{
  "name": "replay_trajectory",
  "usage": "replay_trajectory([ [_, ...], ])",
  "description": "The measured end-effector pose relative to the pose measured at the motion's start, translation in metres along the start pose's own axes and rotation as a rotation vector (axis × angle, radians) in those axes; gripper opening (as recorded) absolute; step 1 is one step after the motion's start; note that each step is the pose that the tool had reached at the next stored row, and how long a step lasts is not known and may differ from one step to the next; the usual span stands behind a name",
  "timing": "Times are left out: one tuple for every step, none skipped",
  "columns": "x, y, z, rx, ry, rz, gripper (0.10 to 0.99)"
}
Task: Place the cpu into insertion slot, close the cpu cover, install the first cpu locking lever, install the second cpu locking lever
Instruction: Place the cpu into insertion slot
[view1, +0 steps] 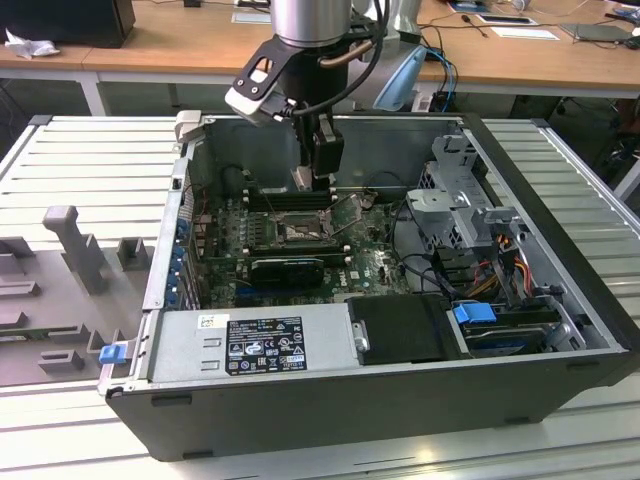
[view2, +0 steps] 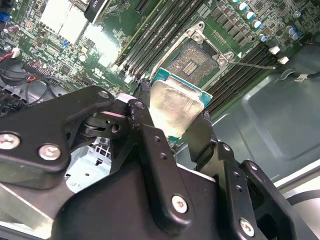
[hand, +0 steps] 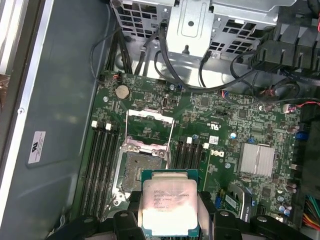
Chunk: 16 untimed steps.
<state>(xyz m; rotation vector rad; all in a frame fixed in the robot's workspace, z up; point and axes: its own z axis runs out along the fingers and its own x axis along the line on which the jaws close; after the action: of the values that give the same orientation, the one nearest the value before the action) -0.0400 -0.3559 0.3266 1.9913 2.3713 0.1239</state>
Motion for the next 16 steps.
replay_trajectory([
  [0.0000, 0.0000, 0.0003, 0.000, -0.0001, 0.001, 0.529],
  [0.0000, 0.0000, 0.0005, 0.000, -0.0001, 0.001, 0.529],
  [0.0000, -0.0001, 0.0011, 0.000, -0.0001, 0.002, 0.529],
  [-0.0001, -0.0002, 0.0018, 0.000, -0.0002, 0.003, 0.529],
  [-0.0001, -0.0003, 0.0030, 0.000, -0.0003, 0.004, 0.529],
  [-0.0001, -0.0004, 0.0046, 0.000, -0.0006, 0.007, 0.529],
  [-0.0001, -0.0006, 0.0064, 0.000, -0.0009, 0.009, 0.529],
  [-0.0001, -0.0008, 0.0089, 0.000, -0.0021, 0.018, 0.529],
  [-0.0001, -0.0009, 0.0106, 0.000, -0.0032, 0.029, 0.529],
  [-0.0002, -0.0011, 0.0129, -0.001, -0.0053, 0.052, 0.529],
  [-0.0002, -0.0014, 0.0156, -0.001, -0.0079, 0.082, 0.529],
  [-0.0003, -0.0015, 0.0168, -0.002, -0.0092, 0.096, 0.529],
  [-0.0003, -0.0016, 0.0181, -0.002, -0.0106, 0.113, 0.529],
  [-0.0003, -0.0016, 0.0186, -0.002, -0.0109, 0.115, 0.529],
  [-0.0003, -0.0017, 0.0196, -0.002, -0.0109, 0.116, 0.529],
  [-0.0003, -0.0018, 0.0211, -0.002, -0.0109, 0.116, 0.529],
])
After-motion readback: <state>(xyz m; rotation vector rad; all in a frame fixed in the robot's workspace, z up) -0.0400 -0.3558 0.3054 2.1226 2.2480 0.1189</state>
